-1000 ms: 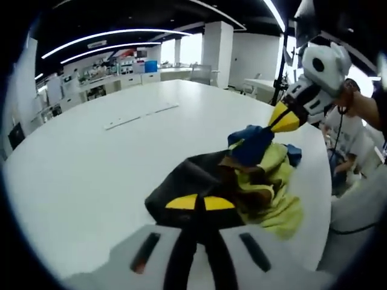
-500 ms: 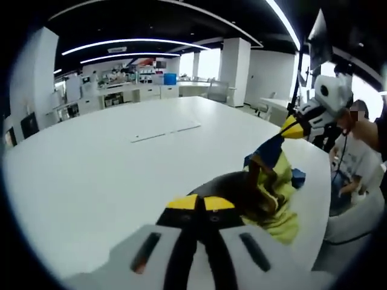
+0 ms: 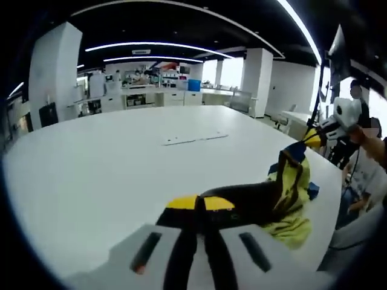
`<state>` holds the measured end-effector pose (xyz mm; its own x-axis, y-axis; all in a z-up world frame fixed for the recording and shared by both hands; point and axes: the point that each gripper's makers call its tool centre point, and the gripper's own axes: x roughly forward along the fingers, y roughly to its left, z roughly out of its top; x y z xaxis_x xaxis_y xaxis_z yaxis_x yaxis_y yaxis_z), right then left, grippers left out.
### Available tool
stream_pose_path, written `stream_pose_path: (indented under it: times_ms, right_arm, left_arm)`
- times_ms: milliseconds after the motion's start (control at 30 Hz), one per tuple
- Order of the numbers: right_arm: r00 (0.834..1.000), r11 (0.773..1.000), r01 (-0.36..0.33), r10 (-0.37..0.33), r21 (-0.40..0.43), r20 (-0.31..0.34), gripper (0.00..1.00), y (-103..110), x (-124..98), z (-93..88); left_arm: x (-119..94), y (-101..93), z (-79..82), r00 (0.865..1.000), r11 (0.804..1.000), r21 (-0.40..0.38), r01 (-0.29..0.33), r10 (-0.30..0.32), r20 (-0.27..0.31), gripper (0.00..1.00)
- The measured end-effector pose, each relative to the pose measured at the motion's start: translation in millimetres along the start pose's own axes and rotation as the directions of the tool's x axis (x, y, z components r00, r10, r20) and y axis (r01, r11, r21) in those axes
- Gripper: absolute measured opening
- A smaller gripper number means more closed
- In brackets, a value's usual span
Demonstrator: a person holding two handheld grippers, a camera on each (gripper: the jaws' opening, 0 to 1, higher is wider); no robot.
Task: Fold the garment on the visible template until the final outline fits inside the template.
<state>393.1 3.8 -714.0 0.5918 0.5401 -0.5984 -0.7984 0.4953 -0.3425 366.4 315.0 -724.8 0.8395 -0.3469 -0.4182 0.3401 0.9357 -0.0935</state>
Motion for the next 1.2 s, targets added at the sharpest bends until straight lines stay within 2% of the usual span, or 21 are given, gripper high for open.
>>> stream_pose_path:
  times_ms: [267,500,767,1000,1067,1133,1200]
  right_arm:
    - [0.999,0.999,0.031,-0.029,0.041,-0.045,0.00,-9.5,-6.5,-20.3]
    - [0.997,0.997,0.041,-0.036,0.064,-0.074,0.00,-10.3,-8.3,-34.3]
    - [0.994,0.996,0.020,-0.011,0.087,-0.108,0.00,-0.2,-3.8,-49.6]
    - [0.989,0.993,-0.007,0.025,0.117,-0.146,0.00,12.9,-2.4,-64.4]
    - [0.987,0.992,-0.018,0.038,0.127,-0.155,0.00,17.3,-1.9,-68.8]
    - [0.987,0.990,-0.023,0.045,0.138,-0.157,0.00,21.5,-0.6,-73.0]
    - [0.984,0.988,-0.034,0.060,0.152,-0.165,0.00,26.8,0.8,-78.2]
  left_arm:
    - [-15.4,26.4,-12.8,0.998,0.998,-0.002,-0.061,0.061,-0.034,0.00]
    - [-29.3,38.7,-20.9,0.993,0.994,-0.024,-0.107,0.106,-0.042,0.00]
    - [-40.2,56.4,-34.0,0.986,0.988,-0.026,-0.151,0.149,-0.070,0.00]
    - [-51.0,77.6,-55.9,0.975,0.975,-0.091,-0.203,0.192,-0.115,0.00]
    - [-53.8,76.4,-60.9,0.973,0.971,-0.117,-0.210,0.196,-0.123,0.00]
    - [-55.7,75.0,-65.6,0.976,0.962,-0.184,-0.203,0.182,-0.123,0.00]
    - [-57.9,81.4,-69.6,0.974,0.961,-0.180,-0.210,0.188,-0.129,0.00]
